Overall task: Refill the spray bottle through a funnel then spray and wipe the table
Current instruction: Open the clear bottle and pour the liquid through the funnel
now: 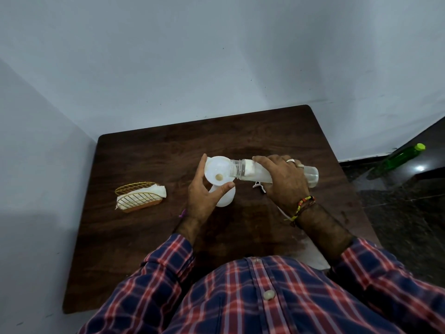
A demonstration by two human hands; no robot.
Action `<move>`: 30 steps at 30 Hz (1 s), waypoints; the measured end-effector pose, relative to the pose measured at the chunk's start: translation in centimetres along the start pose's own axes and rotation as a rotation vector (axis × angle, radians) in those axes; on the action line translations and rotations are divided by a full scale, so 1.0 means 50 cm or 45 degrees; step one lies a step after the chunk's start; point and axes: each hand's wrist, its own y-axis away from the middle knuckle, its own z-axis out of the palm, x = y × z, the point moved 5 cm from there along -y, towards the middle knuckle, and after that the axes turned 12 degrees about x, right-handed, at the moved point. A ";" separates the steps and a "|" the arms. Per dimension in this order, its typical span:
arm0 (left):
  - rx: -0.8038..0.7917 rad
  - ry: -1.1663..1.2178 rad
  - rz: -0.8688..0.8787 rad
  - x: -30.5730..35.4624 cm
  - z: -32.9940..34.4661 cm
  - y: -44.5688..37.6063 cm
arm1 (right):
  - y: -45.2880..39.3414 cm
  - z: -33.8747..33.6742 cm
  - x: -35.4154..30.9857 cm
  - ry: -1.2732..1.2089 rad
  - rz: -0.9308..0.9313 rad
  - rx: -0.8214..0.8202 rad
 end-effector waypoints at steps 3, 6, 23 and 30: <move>0.004 -0.003 0.005 0.001 0.000 0.001 | -0.001 0.000 0.000 0.018 -0.008 0.008; 0.003 -0.005 0.014 0.000 0.000 0.001 | 0.000 0.000 0.000 0.031 -0.022 0.033; -0.006 -0.007 0.012 0.002 0.003 0.000 | -0.001 0.001 0.000 0.039 -0.036 0.043; -0.006 -0.018 0.013 0.003 0.004 0.002 | 0.000 0.000 0.000 0.035 -0.032 0.036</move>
